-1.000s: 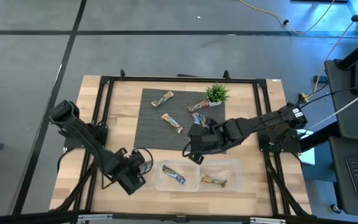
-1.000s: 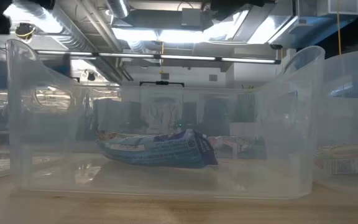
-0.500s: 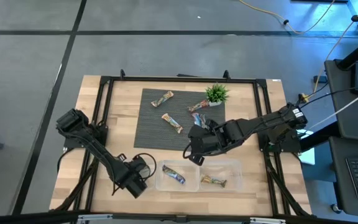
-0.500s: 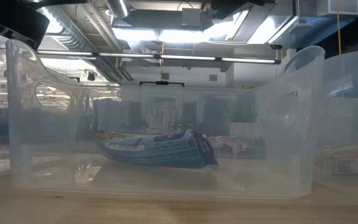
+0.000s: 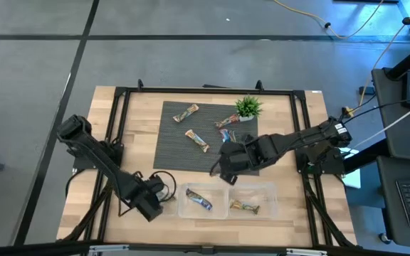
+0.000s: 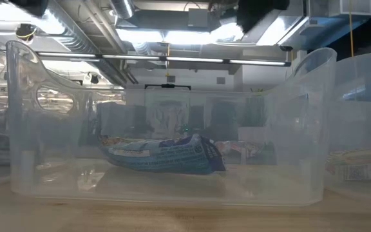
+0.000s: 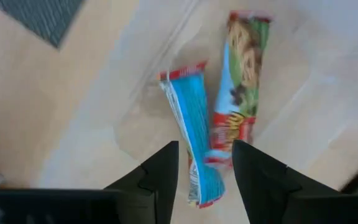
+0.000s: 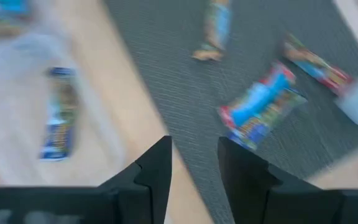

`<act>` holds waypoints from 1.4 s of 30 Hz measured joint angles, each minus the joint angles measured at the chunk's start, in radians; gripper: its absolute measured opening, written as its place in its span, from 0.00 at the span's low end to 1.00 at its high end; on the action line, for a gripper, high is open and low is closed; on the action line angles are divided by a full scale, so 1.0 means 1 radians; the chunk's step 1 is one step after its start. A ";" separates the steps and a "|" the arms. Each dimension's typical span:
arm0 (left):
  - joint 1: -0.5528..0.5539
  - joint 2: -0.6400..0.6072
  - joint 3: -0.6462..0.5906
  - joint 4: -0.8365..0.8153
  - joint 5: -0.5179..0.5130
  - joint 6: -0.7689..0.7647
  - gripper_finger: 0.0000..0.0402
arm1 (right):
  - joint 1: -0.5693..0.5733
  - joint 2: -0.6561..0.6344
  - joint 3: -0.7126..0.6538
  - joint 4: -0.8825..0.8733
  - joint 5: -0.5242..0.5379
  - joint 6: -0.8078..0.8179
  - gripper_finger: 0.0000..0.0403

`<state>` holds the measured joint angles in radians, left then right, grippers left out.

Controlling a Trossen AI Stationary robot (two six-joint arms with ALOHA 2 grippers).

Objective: Pick and place Granola Bars by type
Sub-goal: Put the blue granola bar into the middle transparent bin

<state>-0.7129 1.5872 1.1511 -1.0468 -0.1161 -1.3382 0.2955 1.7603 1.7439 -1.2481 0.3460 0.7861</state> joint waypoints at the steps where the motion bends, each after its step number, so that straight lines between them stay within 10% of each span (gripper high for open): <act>1: 0.005 -0.021 0.000 -0.003 -0.014 0.033 0.36 | -0.014 0.000 0.000 -0.028 0.001 0.019 0.33; 11: 0.090 -0.222 0.000 -0.010 -0.340 0.328 0.35 | -0.171 0.000 0.000 -0.065 -0.038 -0.013 0.33; 27: 0.490 -0.415 0.000 -0.004 -0.327 1.035 0.35 | -0.341 0.000 -0.001 0.127 -0.059 -0.106 0.39; 42: 0.848 -0.613 -0.228 0.413 0.122 1.370 0.34 | -0.387 0.002 -0.301 0.210 -0.068 0.040 0.67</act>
<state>0.1352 0.9739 0.9230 -0.6342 0.0061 0.0317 -0.0915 1.7618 1.4425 -1.0382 0.2777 0.8265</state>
